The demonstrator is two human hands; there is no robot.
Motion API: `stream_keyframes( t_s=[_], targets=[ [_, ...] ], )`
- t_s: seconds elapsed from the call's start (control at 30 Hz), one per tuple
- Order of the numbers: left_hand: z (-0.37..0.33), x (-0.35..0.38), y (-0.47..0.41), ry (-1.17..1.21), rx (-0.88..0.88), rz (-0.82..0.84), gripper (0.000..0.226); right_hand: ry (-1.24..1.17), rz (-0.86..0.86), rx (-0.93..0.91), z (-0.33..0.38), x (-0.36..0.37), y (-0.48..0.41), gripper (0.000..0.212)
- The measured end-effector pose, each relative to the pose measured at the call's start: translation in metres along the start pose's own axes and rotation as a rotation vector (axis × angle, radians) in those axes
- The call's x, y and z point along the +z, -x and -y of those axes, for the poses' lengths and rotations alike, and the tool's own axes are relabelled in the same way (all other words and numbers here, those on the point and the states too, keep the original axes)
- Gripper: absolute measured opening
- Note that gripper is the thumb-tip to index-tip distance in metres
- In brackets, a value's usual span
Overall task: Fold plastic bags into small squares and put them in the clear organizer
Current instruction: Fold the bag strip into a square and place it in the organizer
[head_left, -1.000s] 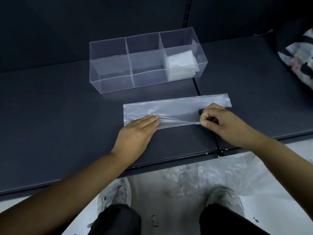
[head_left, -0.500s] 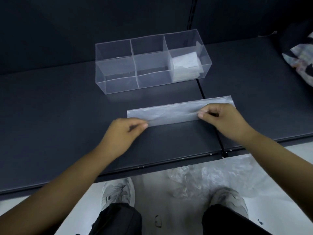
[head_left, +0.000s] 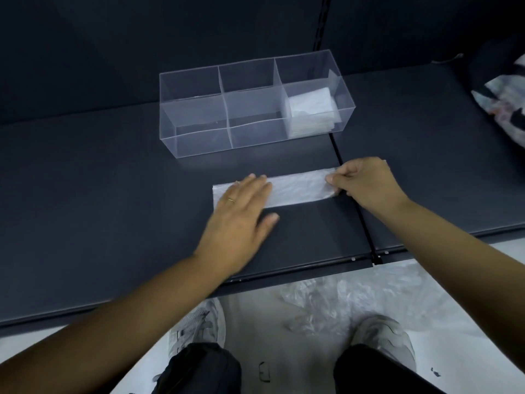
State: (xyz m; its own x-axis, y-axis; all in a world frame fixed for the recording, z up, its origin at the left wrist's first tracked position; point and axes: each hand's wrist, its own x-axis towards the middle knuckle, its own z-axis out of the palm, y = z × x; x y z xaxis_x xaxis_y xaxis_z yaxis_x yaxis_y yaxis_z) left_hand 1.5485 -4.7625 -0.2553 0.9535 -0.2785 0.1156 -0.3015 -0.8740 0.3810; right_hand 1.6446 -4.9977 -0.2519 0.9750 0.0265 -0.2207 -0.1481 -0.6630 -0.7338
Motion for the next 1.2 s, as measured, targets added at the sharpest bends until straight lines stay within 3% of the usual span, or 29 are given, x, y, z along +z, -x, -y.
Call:
stream_keyframes(
  t_s=[0.1,0.2,0.23,0.3,0.33,0.4,0.47,0.57,0.7,0.8,0.93,1.1,1.2],
  targets=[
    [0.001,0.016,-0.001,-0.203,-0.083,0.284,0.086,-0.005,-0.031,0.020,-0.001,0.003,0.000,0.015],
    [0.012,0.025,0.001,-0.291,-0.101,0.304,0.088,0.033,-0.087,0.036,0.003,0.005,0.004,0.012],
    [0.013,0.026,0.002,-0.300,-0.096,0.301,0.086,0.127,-0.162,-0.019,0.006,0.007,0.008,0.016],
    [0.014,0.028,0.001,-0.305,-0.093,0.293,0.084,0.323,-0.279,-0.300,0.014,0.017,0.020,0.034],
    [0.015,0.029,0.002,-0.308,-0.096,0.287,0.083,0.361,-0.228,-0.458,0.018,0.025,0.028,0.040],
    [0.014,0.030,0.002,-0.302,-0.097,0.282,0.083,0.450,0.077,-0.636,0.021,0.043,0.043,0.051],
    [0.015,0.030,0.003,-0.300,-0.095,0.280,0.083,0.665,0.283,-0.637,0.009,0.054,0.050,0.062],
    [0.015,0.030,0.003,-0.314,-0.094,0.274,0.085,0.848,0.252,-0.555,-0.017,0.037,0.044,0.080],
    [0.013,0.030,0.003,-0.331,-0.090,0.265,0.086,0.824,0.168,-0.417,-0.051,-0.007,0.029,0.089],
    [0.013,0.028,0.003,-0.336,-0.086,0.260,0.086,0.739,0.075,-0.279,-0.072,-0.036,0.019,0.075],
    [0.010,0.026,0.002,-0.341,-0.072,0.261,0.086,0.461,-0.213,-0.197,-0.077,-0.055,-0.001,0.042],
    [0.010,0.024,0.002,-0.319,-0.069,0.267,0.086,0.339,-0.101,-0.171,-0.064,-0.062,-0.024,0.008],
    [0.009,0.024,0.001,-0.310,-0.066,0.271,0.084,0.294,-0.053,-0.177,-0.062,-0.064,-0.024,0.010]
  ],
)
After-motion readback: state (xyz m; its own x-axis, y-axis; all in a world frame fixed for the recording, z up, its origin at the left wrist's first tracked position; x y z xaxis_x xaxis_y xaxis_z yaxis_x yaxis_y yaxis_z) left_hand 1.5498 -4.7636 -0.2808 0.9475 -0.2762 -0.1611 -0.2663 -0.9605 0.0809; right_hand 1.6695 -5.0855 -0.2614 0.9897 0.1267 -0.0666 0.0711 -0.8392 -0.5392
